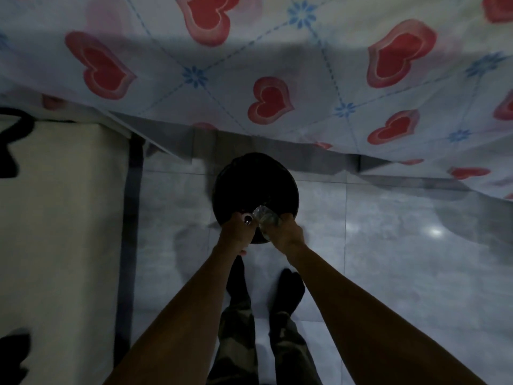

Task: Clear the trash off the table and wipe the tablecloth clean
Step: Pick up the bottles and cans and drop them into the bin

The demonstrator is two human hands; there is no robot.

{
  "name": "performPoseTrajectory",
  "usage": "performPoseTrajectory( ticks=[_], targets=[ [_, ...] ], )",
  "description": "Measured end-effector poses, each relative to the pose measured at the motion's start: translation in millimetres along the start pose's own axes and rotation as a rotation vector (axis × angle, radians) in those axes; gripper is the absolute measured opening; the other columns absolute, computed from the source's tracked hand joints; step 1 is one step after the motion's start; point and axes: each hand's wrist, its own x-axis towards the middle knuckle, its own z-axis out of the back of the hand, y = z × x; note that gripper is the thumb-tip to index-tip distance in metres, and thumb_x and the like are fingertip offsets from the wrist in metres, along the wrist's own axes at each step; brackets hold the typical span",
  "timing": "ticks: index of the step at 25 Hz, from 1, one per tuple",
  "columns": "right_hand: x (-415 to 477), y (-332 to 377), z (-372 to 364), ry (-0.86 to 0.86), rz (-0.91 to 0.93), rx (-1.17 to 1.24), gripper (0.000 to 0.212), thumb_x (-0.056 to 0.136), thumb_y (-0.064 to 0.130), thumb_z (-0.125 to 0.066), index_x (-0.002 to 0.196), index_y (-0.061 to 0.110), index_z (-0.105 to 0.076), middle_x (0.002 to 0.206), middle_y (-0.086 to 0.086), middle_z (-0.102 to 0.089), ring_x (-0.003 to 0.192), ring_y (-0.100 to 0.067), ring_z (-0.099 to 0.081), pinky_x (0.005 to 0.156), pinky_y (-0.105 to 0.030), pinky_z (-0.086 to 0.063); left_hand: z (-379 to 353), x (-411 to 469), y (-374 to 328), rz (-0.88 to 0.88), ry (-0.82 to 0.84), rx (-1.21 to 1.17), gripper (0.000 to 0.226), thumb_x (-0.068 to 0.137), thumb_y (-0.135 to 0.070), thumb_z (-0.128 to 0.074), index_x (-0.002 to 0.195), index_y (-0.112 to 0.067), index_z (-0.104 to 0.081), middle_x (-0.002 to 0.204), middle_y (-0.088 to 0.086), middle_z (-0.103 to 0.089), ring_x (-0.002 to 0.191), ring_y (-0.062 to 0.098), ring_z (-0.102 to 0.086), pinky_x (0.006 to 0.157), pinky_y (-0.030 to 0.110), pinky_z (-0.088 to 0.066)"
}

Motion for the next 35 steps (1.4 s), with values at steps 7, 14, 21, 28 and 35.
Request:
performPoseTrajectory(
  ticks=[7, 14, 21, 28, 35],
  targets=[
    [-26, 12, 22, -0.027, 0.082, -0.036, 0.048, 0.096, 0.024, -0.057, 0.138, 0.006, -0.043, 0.122, -0.019, -0.064, 0.108, -0.036, -0.063, 0.078, -0.034, -0.052, 8, -30, -19, -0.132, -0.095, 0.213, 0.071, 0.099, -0.05, -0.055, 0.154, -0.009, -0.036, 0.147, 0.021, -0.051, 0.128, 0.039, -0.056, 0.098, 0.048, -0.056],
    [-117, 97, 111, -0.097, 0.345, -0.128, 0.027, 0.096, 0.022, -0.058, 0.116, 0.003, -0.054, 0.1, -0.008, -0.062, 0.098, -0.031, -0.065, 0.075, -0.03, -0.048, 86, -137, -107, -0.264, -0.238, 0.364, 0.069, 0.098, -0.059, -0.048, 0.15, -0.014, -0.042, 0.148, 0.016, -0.052, 0.131, 0.036, -0.054, 0.106, 0.046, -0.048],
    [-238, 218, 222, -0.264, 0.613, -0.223, 0.043, 0.095, 0.031, -0.061, 0.129, 0.007, -0.052, 0.122, -0.015, -0.064, 0.109, -0.031, -0.063, 0.083, -0.033, -0.048, 175, -290, -220, -0.474, -0.461, 0.355, 0.063, 0.095, -0.061, -0.05, 0.137, -0.014, -0.053, 0.138, 0.014, -0.059, 0.122, 0.037, -0.059, 0.099, 0.042, -0.049],
    [-308, 320, 286, -0.384, 0.8, -0.242, 0.043, 0.093, 0.033, -0.061, 0.125, 0.006, -0.053, 0.115, -0.016, -0.066, 0.1, -0.032, -0.065, 0.085, -0.041, -0.056, 248, -379, -297, -0.582, -0.65, 0.385, 0.068, 0.096, -0.064, -0.046, 0.144, -0.015, -0.048, 0.145, 0.012, -0.056, 0.126, 0.036, -0.057, 0.094, 0.042, -0.049],
    [-302, 407, 304, -0.432, 0.849, -0.267, 0.039, 0.094, 0.034, -0.06, 0.126, 0.012, -0.055, 0.122, -0.01, -0.064, 0.099, -0.024, -0.061, 0.086, -0.036, -0.053, 310, -384, -349, -0.616, -0.721, 0.312, 0.067, 0.098, -0.064, -0.042, 0.149, -0.022, -0.044, 0.154, 0.005, -0.05, 0.133, 0.031, -0.054, 0.103, 0.039, -0.048]
  ],
)
